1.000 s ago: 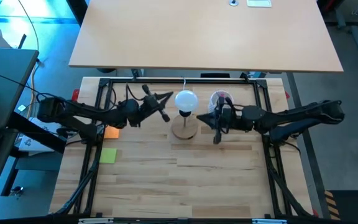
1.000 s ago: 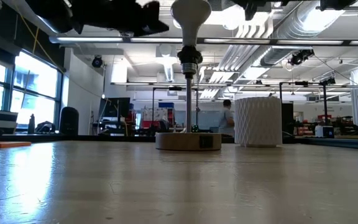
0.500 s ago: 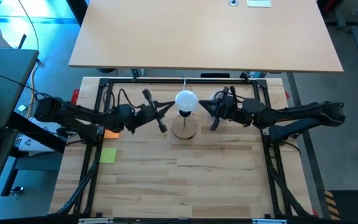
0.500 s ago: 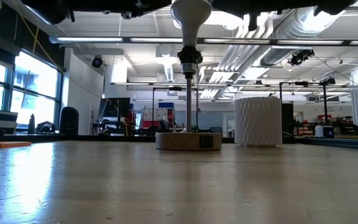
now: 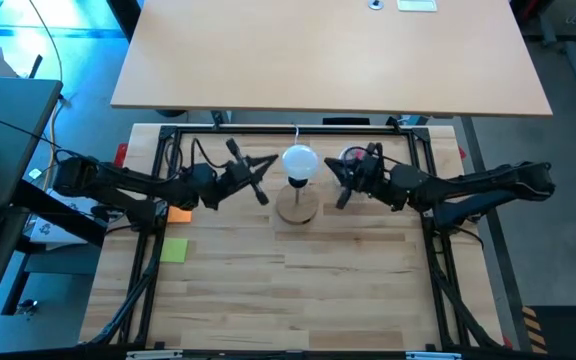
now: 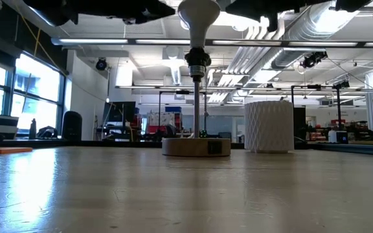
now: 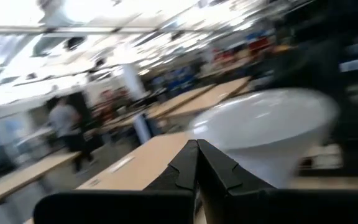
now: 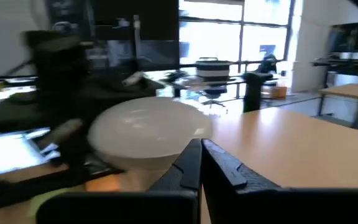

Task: Screw lightbulb
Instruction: Insert the white lightbulb into the brown lamp

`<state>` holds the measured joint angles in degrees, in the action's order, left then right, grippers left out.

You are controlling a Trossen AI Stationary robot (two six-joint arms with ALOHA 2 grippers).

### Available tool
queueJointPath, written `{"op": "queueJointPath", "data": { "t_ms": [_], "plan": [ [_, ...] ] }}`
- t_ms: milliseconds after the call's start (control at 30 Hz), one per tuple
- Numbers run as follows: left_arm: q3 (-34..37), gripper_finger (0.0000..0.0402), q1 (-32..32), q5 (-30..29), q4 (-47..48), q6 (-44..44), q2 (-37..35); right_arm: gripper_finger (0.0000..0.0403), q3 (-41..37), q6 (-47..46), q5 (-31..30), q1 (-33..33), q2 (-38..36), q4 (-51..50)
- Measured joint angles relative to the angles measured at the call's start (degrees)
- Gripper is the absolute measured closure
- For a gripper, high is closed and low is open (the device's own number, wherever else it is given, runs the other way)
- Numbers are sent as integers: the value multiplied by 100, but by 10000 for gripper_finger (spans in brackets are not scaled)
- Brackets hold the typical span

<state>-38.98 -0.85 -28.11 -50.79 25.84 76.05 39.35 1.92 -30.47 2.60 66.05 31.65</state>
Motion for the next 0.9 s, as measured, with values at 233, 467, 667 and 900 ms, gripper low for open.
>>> {"op": "queueJointPath", "data": {
  "t_ms": [233,467,667,900],
  "plan": [
    [2,401,54,485,-222,-168,82,402,0,-522,1491,-520,185,137],
    [0,402,-456,306,165,-471,109,402,0,-273,2634,-107,196,159],
    [0,401,-297,86,130,-370,40,402,0,-40,738,67,150,159],
    [2,401,205,445,-113,-221,36,402,0,-389,975,-375,149,203]
  ]
}}
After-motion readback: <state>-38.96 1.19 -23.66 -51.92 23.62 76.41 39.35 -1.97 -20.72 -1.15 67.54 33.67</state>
